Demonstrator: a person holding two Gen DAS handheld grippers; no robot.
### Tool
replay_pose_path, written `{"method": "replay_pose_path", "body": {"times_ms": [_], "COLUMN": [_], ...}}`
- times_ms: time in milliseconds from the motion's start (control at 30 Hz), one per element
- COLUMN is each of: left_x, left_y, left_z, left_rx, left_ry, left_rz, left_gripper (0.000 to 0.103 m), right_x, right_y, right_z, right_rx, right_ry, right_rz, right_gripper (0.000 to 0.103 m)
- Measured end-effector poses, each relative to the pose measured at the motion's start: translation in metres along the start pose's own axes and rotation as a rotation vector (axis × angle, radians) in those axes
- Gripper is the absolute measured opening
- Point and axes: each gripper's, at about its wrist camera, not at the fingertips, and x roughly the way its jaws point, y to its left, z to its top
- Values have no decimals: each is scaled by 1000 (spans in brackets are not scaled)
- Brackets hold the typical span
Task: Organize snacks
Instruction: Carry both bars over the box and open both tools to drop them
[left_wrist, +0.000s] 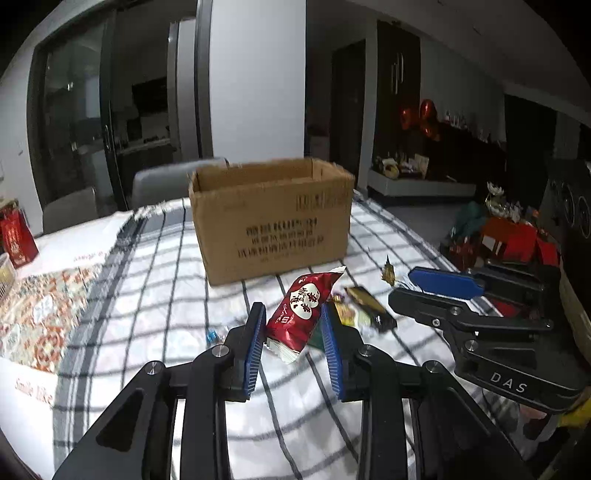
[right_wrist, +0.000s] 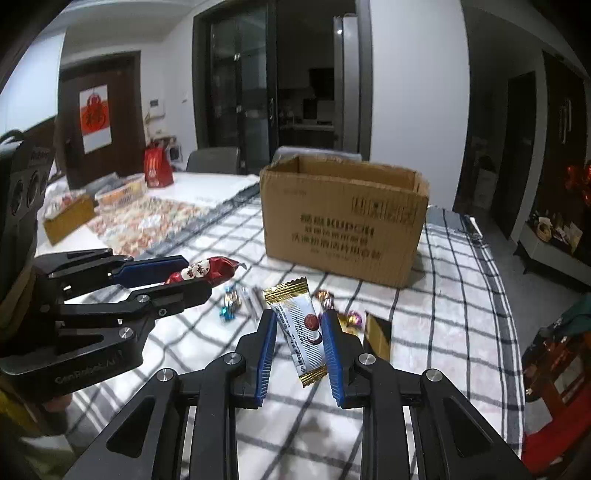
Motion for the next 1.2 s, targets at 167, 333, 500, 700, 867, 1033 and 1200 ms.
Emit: {"method": "replay_pose_path", "body": {"times_ms": [167,333,500,700,867,1033,1200], "left_x": [-8,-8,-4,2,15,31,56], "left_y": [6,13,20,30,41,51,57], "left_z": [22,46,68,96,123,144,160], "left_rx": [11,3,-1,6,-2,-9,7], "left_ry": [-74,-119,-151,-183,-194,-189,-171], "left_rz": [36,54,63,77,81,78,69], "left_gripper": [30,30,30,30,30,30,30], "right_x": [-8,-10,-10,-3,10,33,57], "right_y": [-6,-13,-19,-33,-44,-59,-73], "right_z": [19,40,66,100,122,142,155], "right_rx": [24,32,34,59,90,104,104], "right_ry": [-56,-104,-148,-186,-192,-164,-130], "right_rz": [-19,-35,-47,-46,-42,-39,-58], "right_gripper": [27,27,27,27,27,27,27]}}
